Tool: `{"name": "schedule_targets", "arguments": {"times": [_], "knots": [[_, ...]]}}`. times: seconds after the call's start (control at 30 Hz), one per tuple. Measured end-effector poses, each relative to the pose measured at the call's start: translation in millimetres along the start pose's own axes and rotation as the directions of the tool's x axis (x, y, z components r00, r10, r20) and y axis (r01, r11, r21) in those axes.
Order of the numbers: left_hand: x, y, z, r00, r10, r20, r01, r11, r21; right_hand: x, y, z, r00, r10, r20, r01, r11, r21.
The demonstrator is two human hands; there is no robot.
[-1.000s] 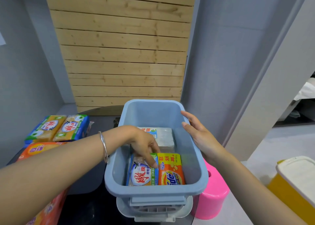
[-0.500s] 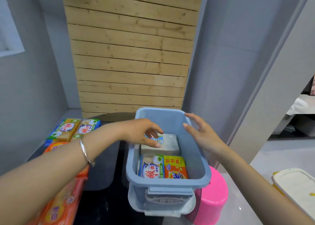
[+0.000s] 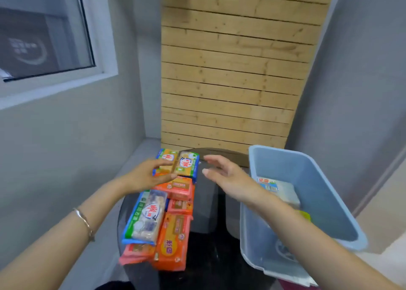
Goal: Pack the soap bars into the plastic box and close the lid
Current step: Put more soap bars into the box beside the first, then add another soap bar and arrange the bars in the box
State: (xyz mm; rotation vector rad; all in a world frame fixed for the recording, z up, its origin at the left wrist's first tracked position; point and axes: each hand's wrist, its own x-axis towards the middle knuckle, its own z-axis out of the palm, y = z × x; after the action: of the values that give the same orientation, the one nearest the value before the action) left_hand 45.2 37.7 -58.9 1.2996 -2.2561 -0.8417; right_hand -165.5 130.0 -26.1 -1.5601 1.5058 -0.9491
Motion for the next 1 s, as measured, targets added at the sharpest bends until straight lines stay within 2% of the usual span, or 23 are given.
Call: {"name": "schedule_targets", "arguments": {"times": [0.1,0.2,0.27,0.33,0.43,0.5,0.57,0.6,0.63,0.7,0.77,0.83,0.9,1.0], "knots": [[-14,-29,0,0.994,-0.101,-0.039,0.099,0.994,-0.052,16,7,37,0.994,0.102,0.041,-0.102,0.995,0.012],[-24,-49,7,0.969,-0.246,0.027,0.248,0.96,-0.127,22,14,65,0.976,0.211,0.053,-0.214,0.975,0.063],[-30,-63,13,0.931,-0.355,0.082,0.363,0.92,-0.144,21,20,81,0.957,0.269,0.113,-0.278,0.957,0.079],[-36,-75,20,0.912,-0.391,0.127,0.408,0.897,-0.169,17,26,98,0.94,0.293,0.178,-0.313,0.945,0.097],[-45,-82,34,0.905,-0.393,0.163,0.424,0.868,-0.259,14,33,118,0.935,0.281,0.216,-0.293,0.956,0.029],[-50,-81,44,0.922,-0.37,0.111,0.386,0.882,-0.27,11,33,127,0.941,0.24,0.238,-0.245,0.969,-0.009],[-52,-82,55,0.95,-0.311,-0.04,0.294,0.929,-0.225,9,33,132,0.951,0.198,0.238,-0.205,0.979,0.003],[-54,-81,58,0.958,-0.266,-0.106,0.234,0.94,-0.248,7,32,133,0.956,0.175,0.235,-0.187,0.982,0.031],[-57,-79,61,0.957,-0.247,-0.151,0.184,0.922,-0.34,5,31,133,0.962,0.144,0.234,-0.165,0.984,0.072],[-62,-66,61,0.943,-0.265,-0.2,0.103,0.807,-0.581,2,28,131,0.972,0.074,0.223,-0.113,0.979,0.17],[-59,-52,57,0.923,-0.275,-0.268,-0.005,0.691,-0.723,1,22,124,0.978,0.043,0.204,-0.096,0.962,0.254],[-53,-34,51,0.928,-0.256,-0.27,-0.075,0.583,-0.809,2,15,110,0.986,-0.003,0.168,-0.053,0.942,0.331],[-45,-13,47,0.944,-0.248,-0.22,-0.082,0.466,-0.881,2,6,90,0.993,-0.056,0.105,0.015,0.934,0.356],[-27,23,46,0.95,-0.223,-0.218,-0.133,0.342,-0.93,-1,-5,51,0.999,-0.041,-0.001,0.039,0.932,0.361]]}}
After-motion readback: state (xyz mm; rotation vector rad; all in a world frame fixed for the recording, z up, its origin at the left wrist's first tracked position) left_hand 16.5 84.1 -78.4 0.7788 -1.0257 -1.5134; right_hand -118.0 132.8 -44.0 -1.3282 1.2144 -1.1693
